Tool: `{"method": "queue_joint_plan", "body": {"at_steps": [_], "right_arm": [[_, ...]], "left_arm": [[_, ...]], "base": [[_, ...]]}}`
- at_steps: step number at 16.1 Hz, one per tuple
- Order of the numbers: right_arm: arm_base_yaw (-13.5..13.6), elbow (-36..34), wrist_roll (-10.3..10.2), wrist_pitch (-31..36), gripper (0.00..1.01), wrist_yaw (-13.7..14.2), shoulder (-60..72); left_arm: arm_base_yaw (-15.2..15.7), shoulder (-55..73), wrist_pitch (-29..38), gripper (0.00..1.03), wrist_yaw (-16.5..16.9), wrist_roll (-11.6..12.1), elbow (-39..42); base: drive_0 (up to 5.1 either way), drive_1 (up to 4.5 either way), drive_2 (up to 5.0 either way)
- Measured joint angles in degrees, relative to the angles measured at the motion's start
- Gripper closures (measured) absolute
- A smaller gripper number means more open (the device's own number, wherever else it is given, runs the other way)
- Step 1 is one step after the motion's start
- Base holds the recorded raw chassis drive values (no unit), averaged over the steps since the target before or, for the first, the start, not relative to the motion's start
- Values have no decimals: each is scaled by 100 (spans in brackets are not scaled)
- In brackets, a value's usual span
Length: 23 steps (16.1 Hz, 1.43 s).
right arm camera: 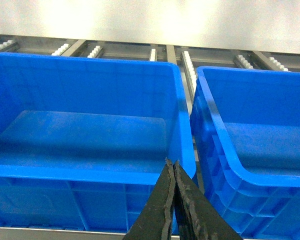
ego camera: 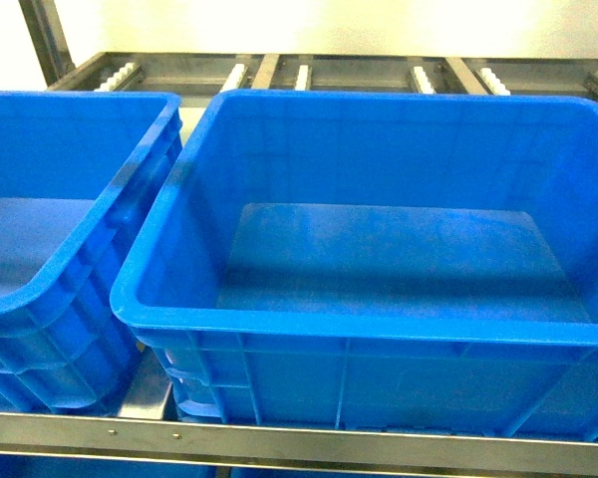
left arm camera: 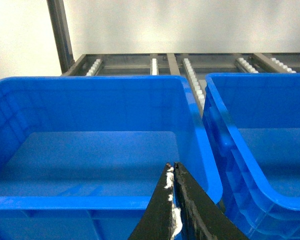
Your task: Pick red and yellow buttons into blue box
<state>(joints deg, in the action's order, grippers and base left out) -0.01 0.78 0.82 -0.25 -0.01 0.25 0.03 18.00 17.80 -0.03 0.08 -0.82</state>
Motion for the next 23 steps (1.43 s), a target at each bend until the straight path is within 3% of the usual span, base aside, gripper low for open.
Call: {"method": "queue_joint_plan", "body": {"at_steps": [8,9,10,18,23], "right_arm": [[0,0,0,0,99,0,0],[0,0,0,0,99,0,0],[0,0,0,-4,99,0,0],[0,0,0,-2,99,-11,0],[0,0,0,-2,45,-11,0]], "left_arm": [[0,-839,-796,101,0,0,0],[0,-1344,-1600,101,2,2,-2],[0,-1731,-1821,101,2,0,-2],[0,-1742,-1801,101,2,-4,-2],[0,-1742,-1803,46,2,-7,-2]], "base": [[0,0,0],[0,0,0],[0,0,0],[0,0,0],[0,0,0]]}}
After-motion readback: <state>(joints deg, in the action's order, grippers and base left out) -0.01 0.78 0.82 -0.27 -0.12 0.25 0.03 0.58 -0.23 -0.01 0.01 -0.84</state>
